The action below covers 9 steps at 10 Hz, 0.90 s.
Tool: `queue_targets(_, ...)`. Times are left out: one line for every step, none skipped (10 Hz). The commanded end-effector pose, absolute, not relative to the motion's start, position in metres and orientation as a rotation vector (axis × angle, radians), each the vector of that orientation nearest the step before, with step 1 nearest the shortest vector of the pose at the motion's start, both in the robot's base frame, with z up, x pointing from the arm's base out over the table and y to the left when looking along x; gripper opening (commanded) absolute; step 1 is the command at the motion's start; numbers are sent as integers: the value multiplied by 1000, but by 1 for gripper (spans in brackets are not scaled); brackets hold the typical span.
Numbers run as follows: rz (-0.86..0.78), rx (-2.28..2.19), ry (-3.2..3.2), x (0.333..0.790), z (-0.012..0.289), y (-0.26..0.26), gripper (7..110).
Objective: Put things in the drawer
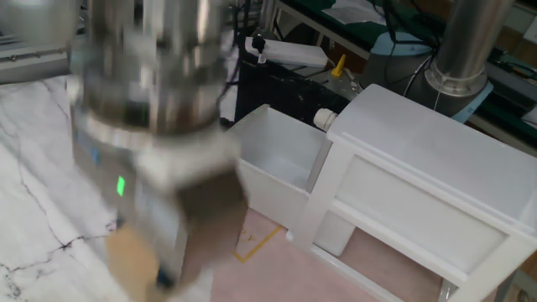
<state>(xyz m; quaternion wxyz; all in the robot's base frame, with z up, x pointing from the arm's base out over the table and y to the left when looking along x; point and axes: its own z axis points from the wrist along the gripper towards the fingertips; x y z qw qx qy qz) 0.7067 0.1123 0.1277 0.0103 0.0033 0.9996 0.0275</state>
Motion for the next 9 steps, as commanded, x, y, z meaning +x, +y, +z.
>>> queue_targets(111,-115,3204,658,171,80,7)
queue_targets(75,-165,3241,639,176,67,7)
queue_targets(88,-198,3274,618,180,63,7)
queue_targets(107,-215,3273,607,177,59,7)
queue_targets(149,-221,3280,594,175,57,7)
queue_targets(164,-224,3297,581,173,52,7)
queue_targets(198,-222,3334,564,171,49,7)
queue_targets(242,-216,3399,544,170,47,7)
queue_targets(299,-217,3518,516,174,46,7)
